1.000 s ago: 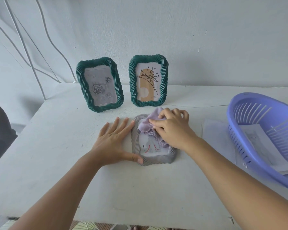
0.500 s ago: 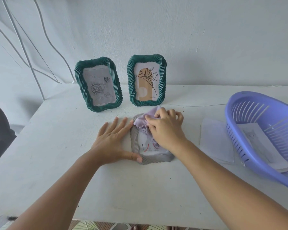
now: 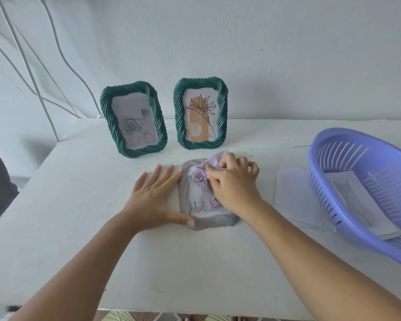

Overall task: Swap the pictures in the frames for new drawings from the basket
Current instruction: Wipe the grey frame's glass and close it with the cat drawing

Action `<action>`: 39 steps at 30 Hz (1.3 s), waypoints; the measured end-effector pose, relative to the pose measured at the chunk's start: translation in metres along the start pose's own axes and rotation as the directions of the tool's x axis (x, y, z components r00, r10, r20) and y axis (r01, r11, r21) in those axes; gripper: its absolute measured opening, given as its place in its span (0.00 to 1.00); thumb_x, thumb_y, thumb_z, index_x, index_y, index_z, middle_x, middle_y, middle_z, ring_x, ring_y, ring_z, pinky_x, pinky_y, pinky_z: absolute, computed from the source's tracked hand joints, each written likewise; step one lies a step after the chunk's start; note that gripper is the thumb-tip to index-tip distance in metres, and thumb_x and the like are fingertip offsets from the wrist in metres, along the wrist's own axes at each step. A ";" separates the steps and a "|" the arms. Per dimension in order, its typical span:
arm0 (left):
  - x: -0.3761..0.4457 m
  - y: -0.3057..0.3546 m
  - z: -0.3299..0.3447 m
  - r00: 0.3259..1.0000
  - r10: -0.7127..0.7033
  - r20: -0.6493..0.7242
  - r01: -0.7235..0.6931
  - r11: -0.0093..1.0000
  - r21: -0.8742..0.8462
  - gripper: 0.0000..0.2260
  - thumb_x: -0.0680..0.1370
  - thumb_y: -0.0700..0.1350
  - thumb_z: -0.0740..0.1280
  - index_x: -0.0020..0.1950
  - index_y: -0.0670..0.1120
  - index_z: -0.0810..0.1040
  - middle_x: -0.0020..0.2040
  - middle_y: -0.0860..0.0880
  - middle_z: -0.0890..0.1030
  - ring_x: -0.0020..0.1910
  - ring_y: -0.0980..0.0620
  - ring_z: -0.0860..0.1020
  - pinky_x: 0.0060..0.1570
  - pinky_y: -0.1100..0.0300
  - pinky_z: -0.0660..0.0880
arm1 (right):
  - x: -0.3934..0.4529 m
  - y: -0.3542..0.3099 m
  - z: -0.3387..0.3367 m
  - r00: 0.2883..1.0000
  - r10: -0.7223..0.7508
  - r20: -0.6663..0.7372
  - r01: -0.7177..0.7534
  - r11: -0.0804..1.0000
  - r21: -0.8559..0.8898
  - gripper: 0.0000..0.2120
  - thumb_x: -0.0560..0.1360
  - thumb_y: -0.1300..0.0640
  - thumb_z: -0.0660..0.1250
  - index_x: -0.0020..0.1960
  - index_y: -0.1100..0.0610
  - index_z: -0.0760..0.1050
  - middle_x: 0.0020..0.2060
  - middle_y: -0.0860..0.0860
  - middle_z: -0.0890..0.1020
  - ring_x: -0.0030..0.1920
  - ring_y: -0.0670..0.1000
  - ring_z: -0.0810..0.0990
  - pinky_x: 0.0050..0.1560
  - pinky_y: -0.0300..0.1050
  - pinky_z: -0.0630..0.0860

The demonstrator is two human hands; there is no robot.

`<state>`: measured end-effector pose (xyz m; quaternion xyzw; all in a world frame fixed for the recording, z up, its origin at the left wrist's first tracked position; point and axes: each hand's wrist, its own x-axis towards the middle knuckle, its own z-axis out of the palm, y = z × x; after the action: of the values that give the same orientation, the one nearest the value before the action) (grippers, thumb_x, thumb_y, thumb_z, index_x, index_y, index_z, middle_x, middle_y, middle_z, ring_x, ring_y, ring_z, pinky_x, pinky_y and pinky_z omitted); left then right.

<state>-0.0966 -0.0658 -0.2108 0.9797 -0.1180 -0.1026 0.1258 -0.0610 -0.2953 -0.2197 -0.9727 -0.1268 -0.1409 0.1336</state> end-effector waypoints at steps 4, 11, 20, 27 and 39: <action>0.000 0.000 0.000 1.000 -0.004 0.006 0.004 1.000 0.001 0.63 0.53 0.88 0.55 0.81 0.63 0.39 0.82 0.59 0.39 0.80 0.56 0.33 0.79 0.47 0.38 | -0.019 0.020 -0.010 0.987 -0.153 0.041 0.154 0.988 -0.017 0.12 0.79 0.44 0.64 0.61 0.35 0.79 0.53 0.44 0.72 0.54 0.53 0.70 0.61 0.56 0.58; 0.000 0.000 0.000 1.000 -0.002 0.008 0.002 1.000 -0.002 0.62 0.54 0.88 0.56 0.81 0.64 0.38 0.82 0.59 0.39 0.80 0.57 0.32 0.79 0.47 0.38 | 0.004 0.013 -0.003 0.999 0.041 -0.007 -0.041 0.998 -0.044 0.09 0.78 0.48 0.68 0.56 0.43 0.83 0.49 0.49 0.73 0.51 0.56 0.71 0.59 0.57 0.62; 0.001 0.000 0.001 1.000 -0.001 0.003 0.001 1.000 -0.007 0.62 0.54 0.88 0.56 0.81 0.64 0.38 0.82 0.59 0.39 0.80 0.57 0.32 0.79 0.46 0.38 | -0.023 0.034 -0.016 0.999 -0.048 0.019 0.048 0.999 -0.014 0.12 0.79 0.45 0.67 0.61 0.38 0.81 0.53 0.47 0.72 0.54 0.54 0.70 0.60 0.57 0.60; 0.000 0.000 0.000 1.000 -0.004 0.007 0.004 1.000 -0.008 0.62 0.54 0.88 0.57 0.81 0.64 0.38 0.82 0.59 0.39 0.79 0.57 0.32 0.79 0.46 0.38 | -0.003 0.007 -0.009 0.991 -0.057 0.122 0.054 0.998 0.031 0.14 0.81 0.45 0.63 0.65 0.38 0.78 0.55 0.48 0.71 0.56 0.55 0.68 0.61 0.57 0.60; 0.001 -0.002 -0.001 0.999 0.017 0.029 -0.017 1.000 -0.007 0.63 0.52 0.88 0.58 0.79 0.66 0.35 0.82 0.59 0.37 0.79 0.57 0.31 0.79 0.46 0.36 | -0.013 0.011 -0.020 0.962 -0.181 0.206 0.160 0.980 0.115 0.13 0.81 0.43 0.63 0.64 0.35 0.78 0.54 0.45 0.69 0.57 0.53 0.67 0.64 0.56 0.58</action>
<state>-0.0953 -0.0638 -0.2109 0.9766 -0.1278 -0.1162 0.1280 -0.0748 -0.3146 -0.2075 -0.9600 -0.2307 -0.0392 0.1536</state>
